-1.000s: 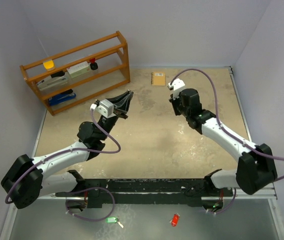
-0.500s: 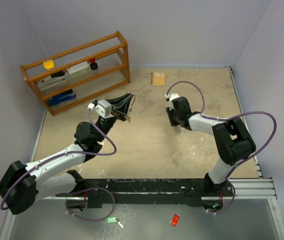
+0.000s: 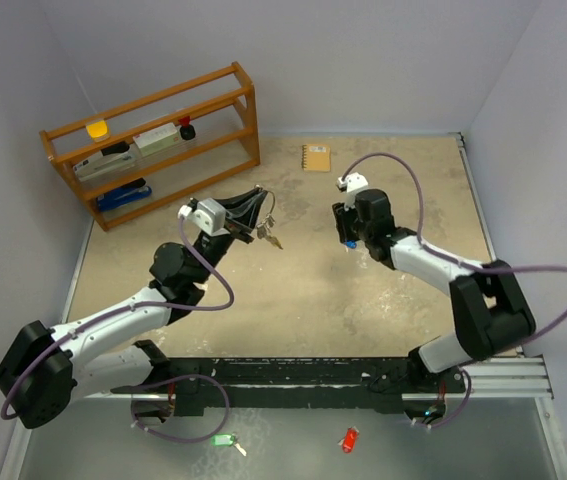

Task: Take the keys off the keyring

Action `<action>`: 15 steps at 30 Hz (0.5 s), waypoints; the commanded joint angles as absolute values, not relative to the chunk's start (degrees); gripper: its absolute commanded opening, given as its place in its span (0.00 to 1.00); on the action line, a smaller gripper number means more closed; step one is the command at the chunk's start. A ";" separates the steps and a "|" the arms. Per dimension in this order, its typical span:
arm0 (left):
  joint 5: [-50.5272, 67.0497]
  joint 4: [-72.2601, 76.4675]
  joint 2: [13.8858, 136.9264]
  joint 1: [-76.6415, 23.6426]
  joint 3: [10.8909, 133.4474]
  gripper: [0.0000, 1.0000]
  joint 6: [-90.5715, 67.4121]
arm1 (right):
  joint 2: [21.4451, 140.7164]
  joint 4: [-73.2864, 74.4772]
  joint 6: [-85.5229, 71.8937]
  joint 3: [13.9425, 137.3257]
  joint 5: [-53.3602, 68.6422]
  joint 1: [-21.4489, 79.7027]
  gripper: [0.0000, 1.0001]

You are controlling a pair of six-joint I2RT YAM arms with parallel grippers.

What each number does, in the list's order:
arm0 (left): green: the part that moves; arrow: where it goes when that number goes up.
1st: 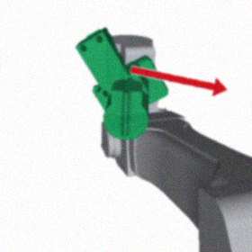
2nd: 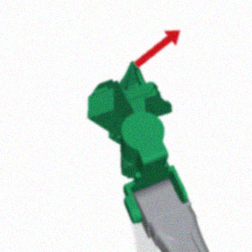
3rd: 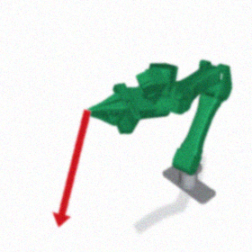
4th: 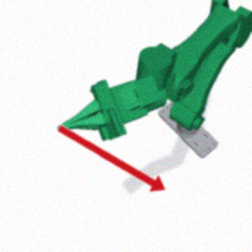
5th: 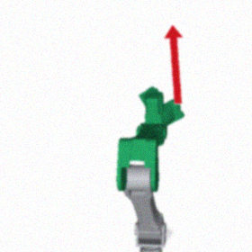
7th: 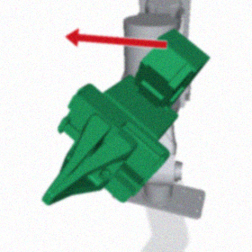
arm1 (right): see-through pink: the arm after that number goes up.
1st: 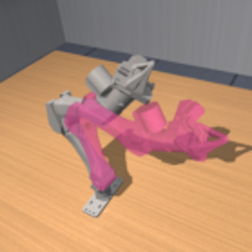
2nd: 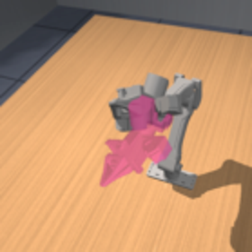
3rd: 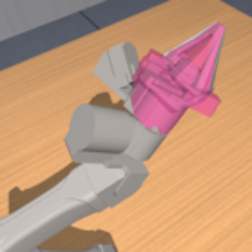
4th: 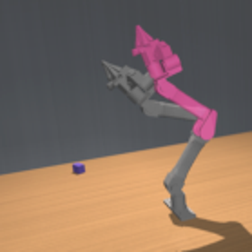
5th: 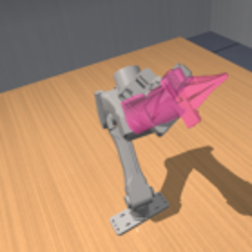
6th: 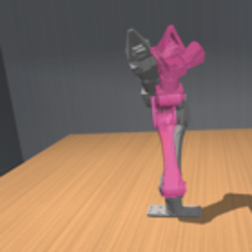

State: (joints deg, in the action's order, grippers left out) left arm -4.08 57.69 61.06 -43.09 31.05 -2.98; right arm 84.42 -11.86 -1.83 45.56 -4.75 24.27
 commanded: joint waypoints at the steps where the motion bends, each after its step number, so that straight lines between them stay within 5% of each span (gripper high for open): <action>1: -3.38 60.37 60.82 -42.87 33.60 0.01 -4.07 | 73.07 -24.95 -0.67 38.83 4.17 24.17 0.47; 8: -1.96 61.63 62.18 -42.89 35.44 0.01 -6.35 | 64.10 -34.72 -0.38 31.22 16.80 27.66 0.38; 15: -0.49 62.58 64.10 -42.93 37.55 0.01 -8.51 | 63.79 -40.12 1.01 30.91 22.03 33.20 0.44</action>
State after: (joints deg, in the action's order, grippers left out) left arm -2.28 58.26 63.66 -43.09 33.93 -6.02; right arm 64.23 -32.25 -0.47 30.48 16.45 31.33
